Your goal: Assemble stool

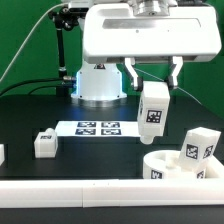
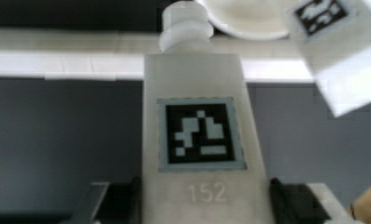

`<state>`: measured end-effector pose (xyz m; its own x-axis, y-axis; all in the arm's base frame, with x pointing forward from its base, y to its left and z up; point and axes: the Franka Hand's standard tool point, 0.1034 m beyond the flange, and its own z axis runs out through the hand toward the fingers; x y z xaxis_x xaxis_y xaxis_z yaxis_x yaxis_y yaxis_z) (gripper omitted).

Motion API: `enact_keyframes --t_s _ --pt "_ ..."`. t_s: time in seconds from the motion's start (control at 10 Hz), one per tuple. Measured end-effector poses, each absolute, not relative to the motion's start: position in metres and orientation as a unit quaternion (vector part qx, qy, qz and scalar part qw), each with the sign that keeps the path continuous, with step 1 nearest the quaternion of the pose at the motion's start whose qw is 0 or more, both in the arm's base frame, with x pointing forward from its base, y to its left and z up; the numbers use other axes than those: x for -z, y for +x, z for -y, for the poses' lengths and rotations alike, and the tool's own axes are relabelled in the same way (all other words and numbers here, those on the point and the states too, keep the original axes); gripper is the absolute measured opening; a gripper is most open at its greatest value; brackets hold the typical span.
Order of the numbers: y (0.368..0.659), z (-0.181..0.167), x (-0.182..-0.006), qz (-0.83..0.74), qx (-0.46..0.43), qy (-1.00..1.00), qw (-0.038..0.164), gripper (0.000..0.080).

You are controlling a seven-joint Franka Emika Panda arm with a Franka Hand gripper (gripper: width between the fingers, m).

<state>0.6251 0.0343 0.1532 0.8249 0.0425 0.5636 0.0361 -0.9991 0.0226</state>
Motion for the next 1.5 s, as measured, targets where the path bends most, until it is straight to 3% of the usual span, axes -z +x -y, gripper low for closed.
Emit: enact_keyframes --t_s 0.4,0.7,1.2,1.3,1.5 --pt "0.618 -0.022 -0.151 -0.024 -0.332 0.943 0.014 0.0337" --pt "0.616 -0.048 -0.157 -0.014 -0.327 0.945 -0.014 0.0337" --pt "0.615 -0.031 -0.158 -0.023 -0.342 0.939 -0.001 0.0337" --pt "0.601 -0.026 -0.151 -0.012 -0.336 0.942 -0.007 0.0337" --pt "0.575 -0.052 -0.131 -0.017 -0.304 0.952 -0.028 0.0337"
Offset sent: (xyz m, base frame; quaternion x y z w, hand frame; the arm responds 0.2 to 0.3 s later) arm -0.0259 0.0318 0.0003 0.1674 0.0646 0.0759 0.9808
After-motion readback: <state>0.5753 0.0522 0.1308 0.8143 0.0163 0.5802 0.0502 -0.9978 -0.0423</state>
